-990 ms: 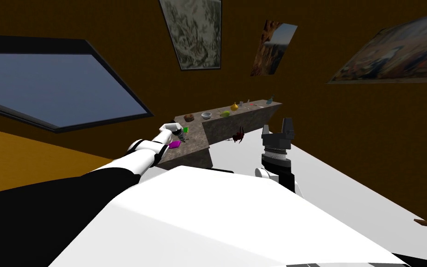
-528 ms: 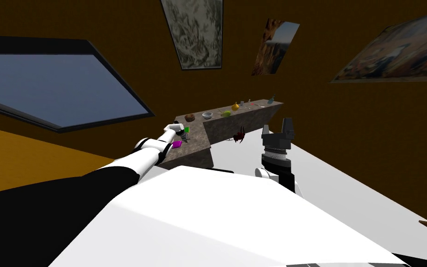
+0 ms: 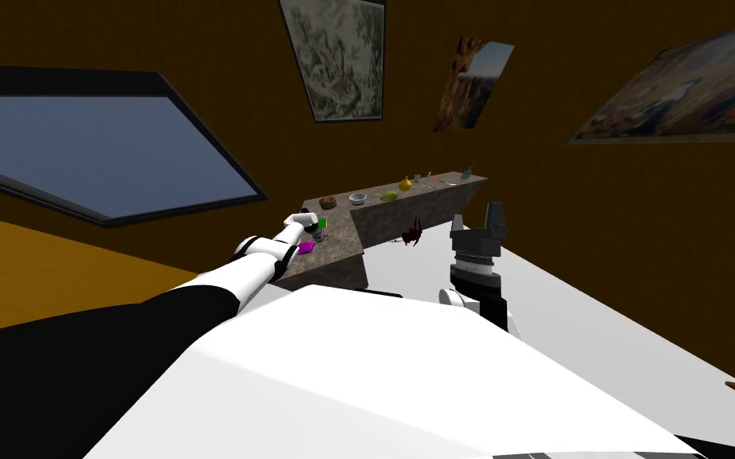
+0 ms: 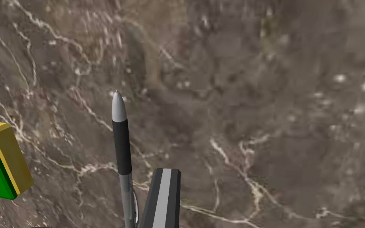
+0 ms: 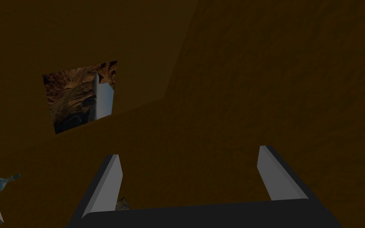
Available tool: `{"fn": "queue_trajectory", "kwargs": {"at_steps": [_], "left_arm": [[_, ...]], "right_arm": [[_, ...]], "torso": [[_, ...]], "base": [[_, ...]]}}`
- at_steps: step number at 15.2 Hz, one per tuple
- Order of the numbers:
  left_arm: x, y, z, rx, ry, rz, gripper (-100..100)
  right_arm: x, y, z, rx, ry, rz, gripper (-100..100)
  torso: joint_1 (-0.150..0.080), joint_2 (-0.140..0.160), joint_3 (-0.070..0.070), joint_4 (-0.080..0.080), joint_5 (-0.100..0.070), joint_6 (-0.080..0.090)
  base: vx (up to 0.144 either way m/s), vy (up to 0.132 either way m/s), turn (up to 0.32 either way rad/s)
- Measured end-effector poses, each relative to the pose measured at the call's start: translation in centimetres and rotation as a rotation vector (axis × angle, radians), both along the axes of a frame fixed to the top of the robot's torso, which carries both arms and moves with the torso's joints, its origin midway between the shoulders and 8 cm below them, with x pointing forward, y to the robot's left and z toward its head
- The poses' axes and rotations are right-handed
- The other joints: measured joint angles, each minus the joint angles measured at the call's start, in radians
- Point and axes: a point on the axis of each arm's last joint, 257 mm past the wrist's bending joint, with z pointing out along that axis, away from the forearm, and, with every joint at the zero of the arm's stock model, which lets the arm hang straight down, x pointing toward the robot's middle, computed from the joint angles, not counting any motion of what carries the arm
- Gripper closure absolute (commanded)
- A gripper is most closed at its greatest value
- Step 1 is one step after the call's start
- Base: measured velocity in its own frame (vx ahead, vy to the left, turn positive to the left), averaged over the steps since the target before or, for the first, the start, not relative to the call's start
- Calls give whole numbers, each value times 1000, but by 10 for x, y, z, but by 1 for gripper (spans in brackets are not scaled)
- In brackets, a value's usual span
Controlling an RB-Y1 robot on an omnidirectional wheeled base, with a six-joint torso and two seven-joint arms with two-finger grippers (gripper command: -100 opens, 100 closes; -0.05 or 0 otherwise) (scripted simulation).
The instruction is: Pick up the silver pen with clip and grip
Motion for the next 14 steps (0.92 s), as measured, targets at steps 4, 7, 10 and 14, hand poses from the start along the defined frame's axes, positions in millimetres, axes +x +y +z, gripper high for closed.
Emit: {"fn": "queue_trajectory", "kwargs": {"at_steps": [4,7,10,14], "left_arm": [[-9,15,11,1,-3,8,100],[-12,28,21,6,-10,20,-100],[-5,40,35,15,-34,50,-100],[-9,62,41,26,-42,107,-100]], "right_arm": [[0,0,0,0,0,0,0],[0,0,0,0,0,0,0],[0,0,0,0,0,0,0],[0,0,0,0,0,0,0]], "torso": [[-3,-1,-1,0,-1,0],[-2,-1,-1,0,-1,1],[2,1,1,0,1,1],[5,4,2,1,1,1]], "base": [[17,-49,-35],[-12,7,-144],[-36,44,-128],[-63,77,-238]]}}
